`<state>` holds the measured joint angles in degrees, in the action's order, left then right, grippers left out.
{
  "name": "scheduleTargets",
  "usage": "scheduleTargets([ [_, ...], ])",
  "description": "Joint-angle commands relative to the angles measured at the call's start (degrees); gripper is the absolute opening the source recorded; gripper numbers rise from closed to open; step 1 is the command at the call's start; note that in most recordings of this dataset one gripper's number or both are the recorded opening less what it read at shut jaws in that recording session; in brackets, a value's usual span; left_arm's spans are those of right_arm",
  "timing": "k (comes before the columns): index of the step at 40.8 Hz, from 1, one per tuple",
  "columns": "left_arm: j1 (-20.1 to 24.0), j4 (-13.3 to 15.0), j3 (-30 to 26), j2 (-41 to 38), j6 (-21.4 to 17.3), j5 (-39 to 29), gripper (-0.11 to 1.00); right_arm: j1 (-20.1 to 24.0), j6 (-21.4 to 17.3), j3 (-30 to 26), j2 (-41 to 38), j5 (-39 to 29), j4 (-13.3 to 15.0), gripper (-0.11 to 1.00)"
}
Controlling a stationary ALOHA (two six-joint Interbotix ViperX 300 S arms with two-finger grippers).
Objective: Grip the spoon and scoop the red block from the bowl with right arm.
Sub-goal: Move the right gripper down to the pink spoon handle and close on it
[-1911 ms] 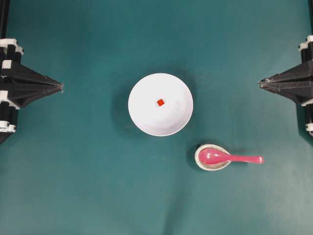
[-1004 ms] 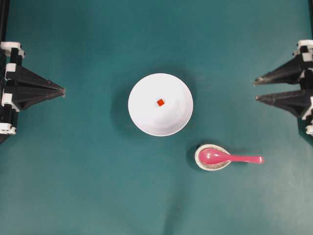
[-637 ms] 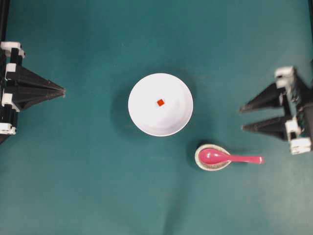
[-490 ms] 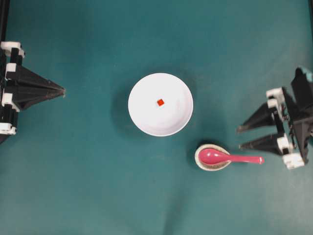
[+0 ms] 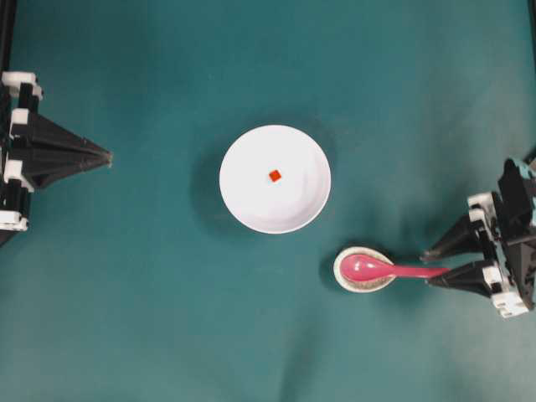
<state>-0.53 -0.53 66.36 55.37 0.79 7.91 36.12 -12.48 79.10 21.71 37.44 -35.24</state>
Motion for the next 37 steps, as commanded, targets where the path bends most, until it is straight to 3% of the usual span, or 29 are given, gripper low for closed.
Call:
scheduleTargets([
  [1,-0.09,-0.09,-1.41,-0.44,0.18,-0.09,0.0,2.29,-0.09,-0.7,-0.35,0.97,-1.23,0.54],
  [18,-0.09,-0.09,-1.41,-0.53,1.41,-0.26,0.0,3.25,1.32,-1.67,-6.59,2.2,-1.85,0.54],
  [37,-0.09,-0.09,-1.41,-0.7,1.49,-0.26,0.0,0.7,9.93,-2.02,-8.09,2.29,-3.34,0.53],
])
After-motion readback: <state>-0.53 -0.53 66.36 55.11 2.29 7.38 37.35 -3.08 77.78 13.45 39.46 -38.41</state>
